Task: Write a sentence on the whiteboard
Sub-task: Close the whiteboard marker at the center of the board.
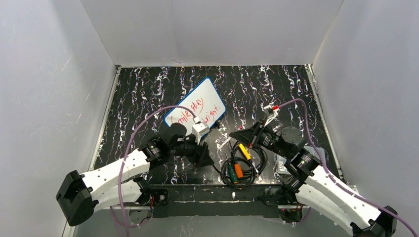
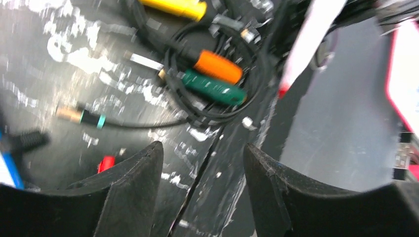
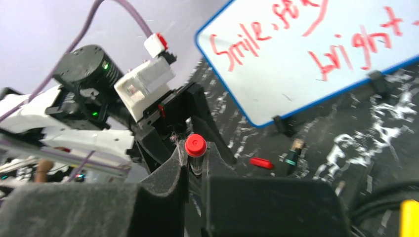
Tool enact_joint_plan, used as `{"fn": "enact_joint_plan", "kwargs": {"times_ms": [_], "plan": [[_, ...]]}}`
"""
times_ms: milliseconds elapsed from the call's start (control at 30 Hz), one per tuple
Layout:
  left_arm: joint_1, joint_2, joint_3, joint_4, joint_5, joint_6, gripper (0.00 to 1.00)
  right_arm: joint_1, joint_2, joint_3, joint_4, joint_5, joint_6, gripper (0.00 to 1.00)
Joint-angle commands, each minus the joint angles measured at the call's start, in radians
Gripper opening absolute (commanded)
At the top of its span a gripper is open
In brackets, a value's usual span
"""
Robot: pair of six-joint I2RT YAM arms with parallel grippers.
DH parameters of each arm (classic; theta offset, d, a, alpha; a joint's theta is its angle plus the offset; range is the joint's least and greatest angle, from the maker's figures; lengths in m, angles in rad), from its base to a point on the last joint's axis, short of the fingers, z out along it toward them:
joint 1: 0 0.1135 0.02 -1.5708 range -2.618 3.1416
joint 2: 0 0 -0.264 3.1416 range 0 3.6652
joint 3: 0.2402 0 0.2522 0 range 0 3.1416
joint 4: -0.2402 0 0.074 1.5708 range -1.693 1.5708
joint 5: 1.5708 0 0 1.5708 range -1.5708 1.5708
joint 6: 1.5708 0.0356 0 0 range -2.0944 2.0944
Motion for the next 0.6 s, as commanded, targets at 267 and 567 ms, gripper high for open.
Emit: {"fn": "enact_joint_plan", "kwargs": {"times_ms": [267,567], "plan": [[-0.103,0.082,-0.113,-0.128,-0.41,0.058,0.46,-0.005,-0.04,-0.004,-0.148,0.168,-0.154,0.01],[-0.109,0.21,-0.085,-0.12,-0.488,0.072,0.42,-0.004,-0.091,-0.017,-0.17,0.186,-0.164,0.01]]}}
